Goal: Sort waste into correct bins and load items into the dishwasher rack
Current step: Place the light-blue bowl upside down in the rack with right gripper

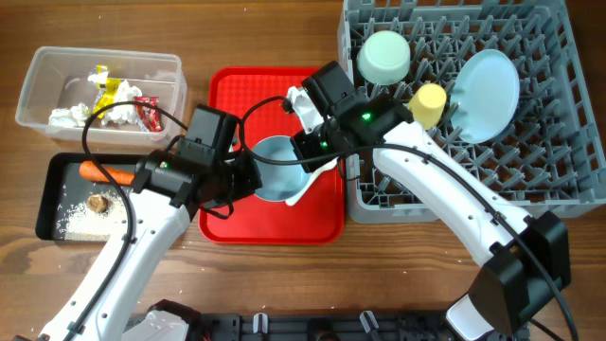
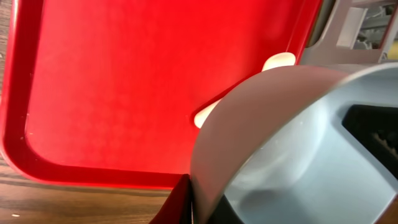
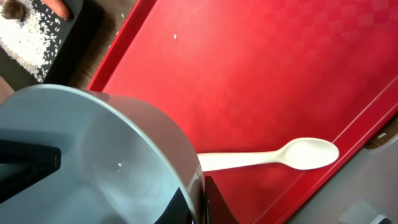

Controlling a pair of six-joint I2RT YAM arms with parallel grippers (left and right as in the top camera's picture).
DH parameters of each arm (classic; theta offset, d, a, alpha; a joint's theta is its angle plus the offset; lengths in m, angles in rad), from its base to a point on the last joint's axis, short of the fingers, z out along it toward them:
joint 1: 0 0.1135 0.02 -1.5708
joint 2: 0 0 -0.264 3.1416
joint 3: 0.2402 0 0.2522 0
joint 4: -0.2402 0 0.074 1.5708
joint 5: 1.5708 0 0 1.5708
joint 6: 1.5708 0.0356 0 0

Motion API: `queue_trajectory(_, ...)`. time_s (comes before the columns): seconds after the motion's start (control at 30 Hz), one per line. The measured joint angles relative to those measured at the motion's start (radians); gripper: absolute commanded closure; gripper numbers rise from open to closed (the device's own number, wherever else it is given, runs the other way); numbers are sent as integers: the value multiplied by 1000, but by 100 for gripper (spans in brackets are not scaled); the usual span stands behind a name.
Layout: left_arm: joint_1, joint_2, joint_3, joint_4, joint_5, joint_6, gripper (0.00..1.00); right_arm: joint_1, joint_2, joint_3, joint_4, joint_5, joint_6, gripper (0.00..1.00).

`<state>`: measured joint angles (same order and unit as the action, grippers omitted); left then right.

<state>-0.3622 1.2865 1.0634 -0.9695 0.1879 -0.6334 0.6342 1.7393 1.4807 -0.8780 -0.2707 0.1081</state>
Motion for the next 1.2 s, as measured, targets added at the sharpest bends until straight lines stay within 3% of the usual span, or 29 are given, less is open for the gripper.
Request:
queue_trajectory(0.03, 0, 0, 0, 3, 5, -6, 63, 0, 0, 0, 0, 2, 0, 96)
queue_trajectory(0.13, 0, 0, 2, 1, 4, -2, 47, -1, 0, 1, 1, 2, 1, 96)
queue_trajectory(0.23, 14, 0, 3, 4, 4, -3, 44, -15, 0, 14, 1, 2, 1, 96)
queue_trajectory(0.43, 91, 0, 78, 13, 38, 0, 23, -79, -50, 29, 7, 45, 34, 95)
queue_trajectory(0.5, 116, -1, 92, 18, 42, -1, 1, -122, -82, 30, -1, 109, 34, 96)
queue_trajectory(0.77, 162, -2, 92, 8, 18, -3, 0, -319, -210, 34, -137, 597, 42, 96)
queue_trajectory(0.87, 162, -2, 92, 8, 18, -3, 0, -344, -225, 37, -270, 880, 146, 96)
queue_trajectory(1.07, 162, -3, 92, 8, 17, -4, 0, -349, -225, 0, -505, 1052, 355, 96)
queue_trajectory(1.2, 162, -3, 92, 8, 15, -3, 0, -349, -225, -41, -531, 1087, 454, 96)
